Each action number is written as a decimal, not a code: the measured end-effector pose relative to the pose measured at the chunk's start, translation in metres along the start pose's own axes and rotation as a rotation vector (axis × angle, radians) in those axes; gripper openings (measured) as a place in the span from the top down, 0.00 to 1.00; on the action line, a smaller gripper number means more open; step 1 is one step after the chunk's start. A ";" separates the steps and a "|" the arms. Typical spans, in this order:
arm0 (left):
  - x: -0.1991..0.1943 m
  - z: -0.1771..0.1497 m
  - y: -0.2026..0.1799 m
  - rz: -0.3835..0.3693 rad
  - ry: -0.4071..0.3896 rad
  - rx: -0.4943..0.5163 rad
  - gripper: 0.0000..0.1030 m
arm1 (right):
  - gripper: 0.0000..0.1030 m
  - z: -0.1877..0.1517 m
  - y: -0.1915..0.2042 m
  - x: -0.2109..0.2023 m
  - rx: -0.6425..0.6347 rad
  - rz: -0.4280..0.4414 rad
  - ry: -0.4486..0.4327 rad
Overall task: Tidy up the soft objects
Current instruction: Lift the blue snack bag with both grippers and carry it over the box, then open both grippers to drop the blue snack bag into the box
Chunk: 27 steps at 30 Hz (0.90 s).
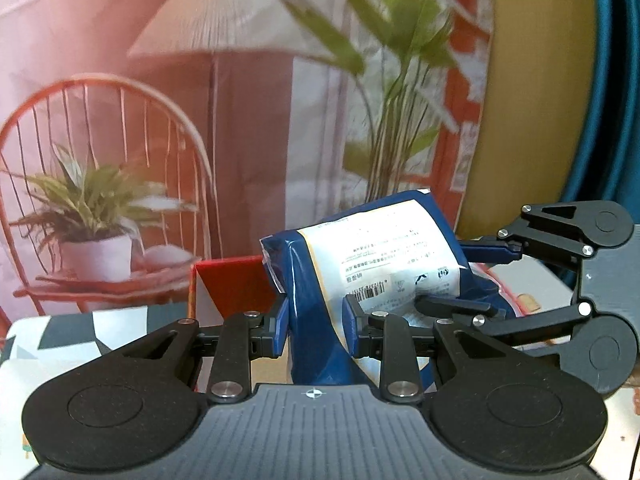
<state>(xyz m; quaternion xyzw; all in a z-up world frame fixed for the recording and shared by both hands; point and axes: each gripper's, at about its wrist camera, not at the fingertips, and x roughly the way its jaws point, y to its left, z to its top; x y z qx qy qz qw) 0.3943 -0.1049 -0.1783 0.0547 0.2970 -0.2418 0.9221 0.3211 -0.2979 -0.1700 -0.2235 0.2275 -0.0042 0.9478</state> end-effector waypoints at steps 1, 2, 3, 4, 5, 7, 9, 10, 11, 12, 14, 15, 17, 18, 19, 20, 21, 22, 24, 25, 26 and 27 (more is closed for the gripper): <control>0.007 0.000 0.002 0.003 0.014 -0.003 0.71 | 0.64 -0.003 0.000 0.007 -0.001 0.003 0.017; 0.014 0.000 0.003 0.004 0.032 -0.007 0.71 | 0.64 -0.005 0.000 0.014 0.002 0.008 0.035; 0.019 -0.001 0.005 0.004 0.048 -0.010 0.71 | 0.64 -0.007 0.000 0.020 0.009 0.015 0.055; 0.026 -0.001 0.007 0.005 0.067 -0.014 0.71 | 0.64 -0.008 -0.001 0.027 0.019 0.024 0.078; 0.033 -0.001 0.009 0.005 0.091 -0.017 0.71 | 0.64 -0.010 -0.003 0.035 0.040 0.041 0.109; 0.045 -0.003 0.010 0.002 0.128 -0.012 0.71 | 0.64 -0.011 -0.006 0.048 0.073 0.072 0.164; 0.054 -0.004 0.010 0.002 0.160 0.005 0.71 | 0.64 -0.014 -0.007 0.060 0.097 0.097 0.224; 0.058 -0.005 0.010 0.001 0.169 0.012 0.71 | 0.64 -0.015 -0.008 0.065 0.115 0.104 0.254; 0.061 -0.005 0.010 -0.004 0.177 0.014 0.71 | 0.65 -0.017 -0.010 0.070 0.134 0.111 0.285; 0.063 -0.005 0.010 -0.007 0.184 0.014 0.71 | 0.65 -0.018 -0.011 0.074 0.148 0.113 0.311; 0.066 -0.005 0.011 -0.006 0.193 0.016 0.71 | 0.68 -0.020 -0.014 0.083 0.184 0.109 0.361; 0.067 -0.004 0.010 -0.005 0.193 0.016 0.71 | 0.69 -0.022 -0.018 0.087 0.212 0.111 0.390; 0.067 -0.004 0.012 -0.010 0.193 0.010 0.71 | 0.70 -0.026 -0.026 0.095 0.277 0.114 0.436; 0.066 -0.005 0.011 -0.011 0.193 0.008 0.71 | 0.70 -0.028 -0.030 0.098 0.300 0.115 0.454; 0.065 -0.006 0.012 -0.011 0.193 0.008 0.71 | 0.70 -0.030 -0.034 0.101 0.329 0.116 0.476; 0.065 -0.006 0.012 -0.009 0.194 0.008 0.71 | 0.70 -0.032 -0.036 0.104 0.350 0.120 0.498; 0.065 -0.006 0.011 -0.006 0.194 0.007 0.71 | 0.70 -0.034 -0.039 0.108 0.373 0.127 0.529; 0.063 -0.006 0.012 -0.005 0.193 0.004 0.71 | 0.69 -0.037 -0.041 0.113 0.394 0.133 0.563; 0.061 -0.007 0.013 -0.003 0.192 -0.004 0.71 | 0.69 -0.042 -0.040 0.118 0.400 0.137 0.611; 0.060 -0.008 0.014 -0.002 0.193 -0.004 0.71 | 0.68 -0.042 -0.039 0.121 0.393 0.129 0.624; 0.057 -0.009 0.014 0.001 0.193 -0.002 0.71 | 0.68 -0.041 -0.037 0.121 0.377 0.102 0.628; 0.055 -0.010 0.015 0.004 0.192 0.001 0.71 | 0.67 -0.039 -0.035 0.120 0.356 0.074 0.626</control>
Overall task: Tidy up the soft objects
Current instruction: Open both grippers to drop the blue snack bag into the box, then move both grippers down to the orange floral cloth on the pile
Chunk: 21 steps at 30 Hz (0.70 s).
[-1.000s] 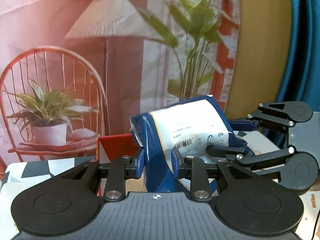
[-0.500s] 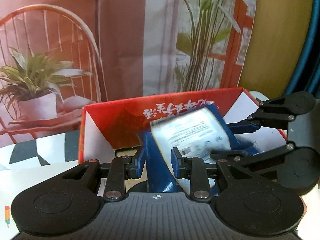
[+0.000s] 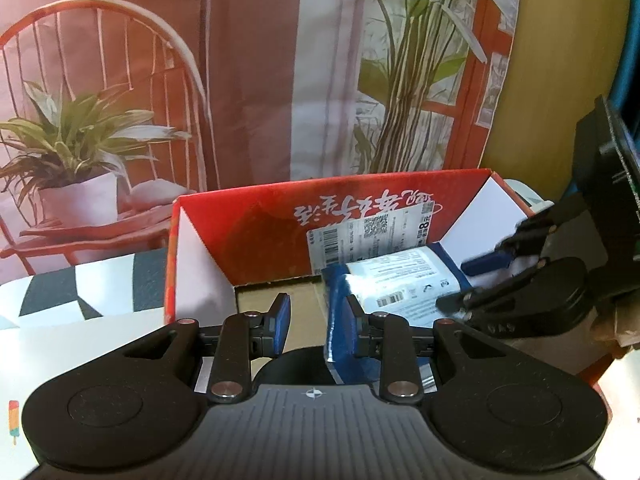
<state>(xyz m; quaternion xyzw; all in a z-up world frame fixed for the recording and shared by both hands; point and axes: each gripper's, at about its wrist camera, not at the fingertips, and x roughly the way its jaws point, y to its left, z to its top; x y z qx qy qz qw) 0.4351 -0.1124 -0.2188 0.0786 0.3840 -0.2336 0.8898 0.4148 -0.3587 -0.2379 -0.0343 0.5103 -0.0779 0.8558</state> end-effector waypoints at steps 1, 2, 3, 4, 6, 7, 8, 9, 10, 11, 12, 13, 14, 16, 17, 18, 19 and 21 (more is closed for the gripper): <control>-0.003 -0.001 0.000 0.004 0.000 0.000 0.71 | 0.64 0.000 0.002 -0.002 -0.008 -0.018 -0.013; -0.005 -0.002 0.001 0.007 -0.002 -0.001 0.71 | 0.63 -0.001 0.003 -0.006 -0.014 -0.026 -0.033; -0.008 -0.002 0.002 0.008 -0.006 -0.004 0.71 | 0.62 -0.002 0.003 -0.011 -0.012 -0.031 -0.047; -0.012 -0.003 0.003 0.007 -0.009 -0.006 0.71 | 0.61 -0.002 0.002 -0.018 -0.007 -0.028 -0.060; -0.021 -0.004 0.002 0.008 -0.019 -0.007 0.71 | 0.61 -0.005 0.002 -0.033 0.001 -0.013 -0.094; -0.026 -0.005 0.002 0.008 -0.025 -0.006 0.71 | 0.61 -0.006 0.001 -0.039 0.001 -0.005 -0.107; -0.032 -0.007 0.001 0.007 -0.031 -0.005 0.71 | 0.61 -0.008 0.001 -0.047 0.002 0.006 -0.123; -0.039 -0.009 0.000 0.004 -0.037 -0.002 0.71 | 0.61 -0.012 0.002 -0.055 0.003 0.015 -0.137; -0.046 -0.011 -0.001 0.001 -0.043 0.001 0.71 | 0.61 -0.015 0.003 -0.062 0.006 0.023 -0.150; -0.053 -0.014 -0.002 -0.001 -0.048 0.003 0.71 | 0.61 -0.020 0.005 -0.071 0.009 0.033 -0.167; -0.061 -0.018 -0.003 -0.002 -0.053 0.005 0.71 | 0.61 -0.026 0.006 -0.080 0.013 0.045 -0.188; -0.068 -0.022 -0.003 -0.007 -0.059 0.006 0.71 | 0.61 -0.031 0.007 -0.088 0.017 0.055 -0.207; -0.077 -0.027 -0.004 -0.013 -0.065 0.007 0.71 | 0.61 -0.040 0.009 -0.098 0.024 0.071 -0.234; -0.091 -0.038 -0.008 -0.024 -0.069 0.008 0.71 | 0.61 -0.056 0.010 -0.114 0.042 0.099 -0.271; -0.099 -0.044 -0.009 -0.031 -0.072 0.005 0.71 | 0.61 -0.065 0.012 -0.121 0.050 0.113 -0.289; -0.105 -0.050 -0.011 -0.040 -0.073 0.004 0.70 | 0.61 -0.073 0.014 -0.128 0.058 0.124 -0.304; -0.110 -0.056 -0.013 -0.048 -0.072 0.002 0.70 | 0.61 -0.081 0.016 -0.135 0.066 0.135 -0.321; -0.119 -0.069 -0.016 -0.063 -0.067 -0.004 0.70 | 0.61 -0.099 0.018 -0.148 0.090 0.167 -0.352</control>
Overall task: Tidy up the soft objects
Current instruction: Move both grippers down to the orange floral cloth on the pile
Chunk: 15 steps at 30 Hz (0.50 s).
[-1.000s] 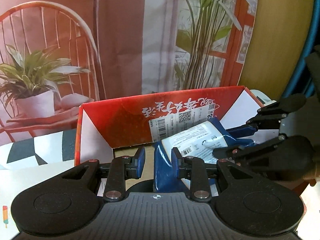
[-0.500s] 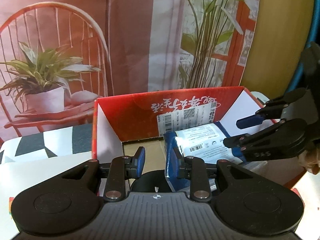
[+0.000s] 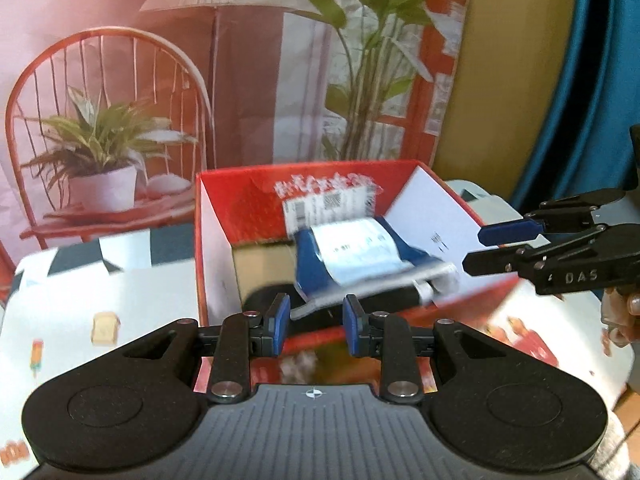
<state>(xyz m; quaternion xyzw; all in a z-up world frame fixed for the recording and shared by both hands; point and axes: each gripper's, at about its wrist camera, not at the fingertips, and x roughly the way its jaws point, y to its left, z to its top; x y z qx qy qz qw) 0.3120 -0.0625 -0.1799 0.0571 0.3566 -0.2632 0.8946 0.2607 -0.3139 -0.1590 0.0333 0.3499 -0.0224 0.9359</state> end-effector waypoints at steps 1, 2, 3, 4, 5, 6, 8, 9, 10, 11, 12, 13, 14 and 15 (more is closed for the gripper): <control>-0.003 -0.007 -0.002 -0.008 0.007 -0.001 0.70 | 0.61 -0.006 0.001 -0.007 0.014 0.013 -0.012; -0.006 -0.014 -0.005 -0.015 0.016 -0.004 0.70 | 0.61 -0.012 0.003 -0.012 0.024 0.021 -0.020; -0.007 -0.020 -0.008 -0.021 0.027 -0.007 0.70 | 0.61 -0.019 0.005 -0.017 0.033 0.026 -0.026; -0.007 -0.026 -0.010 -0.027 0.039 -0.011 0.70 | 0.61 -0.026 0.007 -0.020 0.038 0.030 -0.027; -0.008 -0.032 -0.011 -0.033 0.049 -0.014 0.70 | 0.61 -0.032 0.009 -0.021 0.045 0.036 -0.023; -0.008 -0.038 -0.013 -0.039 0.060 -0.018 0.69 | 0.61 -0.040 0.010 -0.022 0.057 0.043 -0.016; -0.006 -0.049 -0.015 -0.046 0.082 -0.034 0.65 | 0.61 -0.055 0.013 -0.021 0.083 0.057 0.003; -0.006 -0.054 -0.014 -0.049 0.091 -0.044 0.61 | 0.61 -0.063 0.015 -0.020 0.095 0.059 0.012; -0.004 -0.058 -0.013 -0.049 0.100 -0.058 0.60 | 0.61 -0.070 0.016 -0.018 0.106 0.059 0.021; -0.003 -0.062 -0.011 -0.050 0.108 -0.071 0.60 | 0.61 -0.078 0.016 -0.016 0.119 0.056 0.032; -0.002 -0.065 -0.010 -0.051 0.115 -0.084 0.60 | 0.61 -0.086 0.016 -0.015 0.131 0.053 0.042; -0.001 -0.068 -0.008 -0.041 0.108 -0.105 0.59 | 0.61 -0.092 0.016 -0.013 0.145 0.050 0.053; 0.000 -0.070 -0.007 -0.044 0.113 -0.118 0.59 | 0.61 -0.099 0.015 -0.012 0.165 0.048 0.067; 0.000 -0.072 -0.006 -0.047 0.116 -0.129 0.57 | 0.61 -0.105 0.013 -0.011 0.182 0.045 0.076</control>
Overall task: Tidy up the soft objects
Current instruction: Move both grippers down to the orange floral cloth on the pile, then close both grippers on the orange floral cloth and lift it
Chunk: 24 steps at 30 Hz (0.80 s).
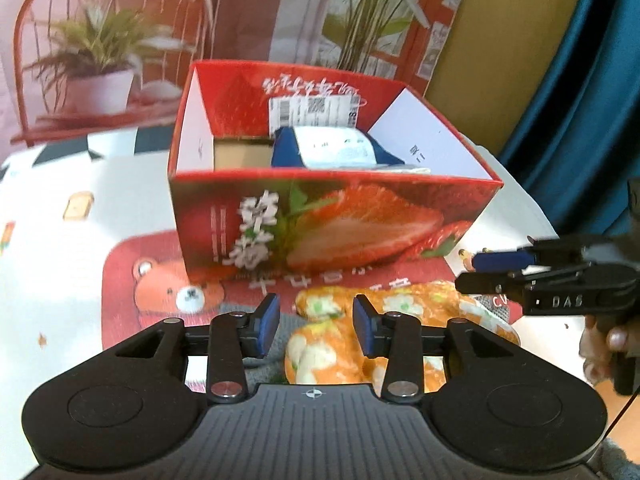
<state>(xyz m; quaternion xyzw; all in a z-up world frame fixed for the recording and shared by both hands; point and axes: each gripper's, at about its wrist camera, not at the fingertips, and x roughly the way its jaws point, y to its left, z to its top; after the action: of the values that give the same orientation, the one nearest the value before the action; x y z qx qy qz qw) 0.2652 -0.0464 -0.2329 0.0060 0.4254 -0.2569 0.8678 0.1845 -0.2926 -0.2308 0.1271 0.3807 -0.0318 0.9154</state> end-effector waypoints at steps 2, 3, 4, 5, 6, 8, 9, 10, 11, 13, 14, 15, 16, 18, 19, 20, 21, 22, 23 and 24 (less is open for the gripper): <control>0.001 -0.004 0.002 -0.009 0.006 -0.022 0.52 | 0.56 -0.010 -0.005 0.002 0.031 -0.004 0.015; 0.003 -0.006 0.003 -0.013 0.011 -0.033 0.50 | 0.55 -0.015 -0.007 0.003 0.045 -0.006 0.023; 0.004 -0.009 0.004 -0.017 0.017 -0.043 0.50 | 0.52 -0.020 -0.007 0.003 0.057 -0.007 0.028; 0.006 -0.011 0.005 -0.021 0.024 -0.054 0.50 | 0.51 -0.025 -0.009 0.004 0.070 -0.007 0.037; 0.007 -0.014 0.004 -0.022 0.028 -0.065 0.50 | 0.51 -0.028 -0.010 0.006 0.081 -0.006 0.044; 0.009 -0.019 0.003 -0.025 0.030 -0.092 0.50 | 0.49 -0.034 -0.013 0.008 0.103 -0.003 0.057; 0.010 -0.021 0.004 -0.034 0.030 -0.109 0.50 | 0.48 -0.036 -0.015 0.009 0.113 0.001 0.060; 0.011 -0.023 0.003 -0.040 0.028 -0.123 0.50 | 0.47 -0.038 -0.017 0.011 0.122 0.003 0.062; 0.011 -0.025 0.003 -0.043 0.028 -0.131 0.50 | 0.46 -0.040 -0.018 0.013 0.134 0.007 0.063; 0.011 -0.030 0.002 -0.044 0.027 -0.139 0.50 | 0.46 -0.043 -0.019 0.016 0.154 0.019 0.066; 0.010 -0.032 0.002 -0.047 0.027 -0.141 0.51 | 0.46 -0.044 -0.018 0.017 0.158 0.026 0.069; 0.010 -0.033 0.002 -0.049 0.027 -0.142 0.51 | 0.46 -0.044 -0.017 0.019 0.156 0.032 0.072; 0.010 -0.034 0.002 -0.050 0.027 -0.141 0.52 | 0.45 -0.044 -0.016 0.020 0.153 0.036 0.073; 0.010 -0.034 0.001 -0.049 0.028 -0.138 0.52 | 0.44 -0.043 -0.014 0.023 0.148 0.039 0.074; 0.010 -0.035 0.001 -0.048 0.029 -0.136 0.52 | 0.44 -0.042 -0.013 0.024 0.147 0.040 0.074; 0.010 -0.035 0.001 -0.047 0.032 -0.135 0.52 | 0.44 -0.041 -0.013 0.025 0.148 0.040 0.074; 0.012 -0.035 0.000 -0.045 0.035 -0.136 0.52 | 0.44 -0.040 -0.012 0.026 0.147 0.040 0.075; 0.012 -0.036 0.001 -0.043 0.038 -0.137 0.51 | 0.44 -0.040 -0.012 0.027 0.145 0.039 0.074; 0.013 -0.036 0.001 -0.044 0.039 -0.143 0.51 | 0.45 -0.040 -0.011 0.027 0.140 0.038 0.073; 0.015 -0.036 0.002 -0.043 0.041 -0.149 0.51 | 0.45 -0.040 -0.011 0.027 0.134 0.037 0.072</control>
<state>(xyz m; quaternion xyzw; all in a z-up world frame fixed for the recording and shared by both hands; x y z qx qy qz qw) 0.2473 -0.0426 -0.2672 -0.0624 0.4610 -0.2432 0.8512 0.1748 -0.2916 -0.2789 0.1960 0.4082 -0.0357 0.8909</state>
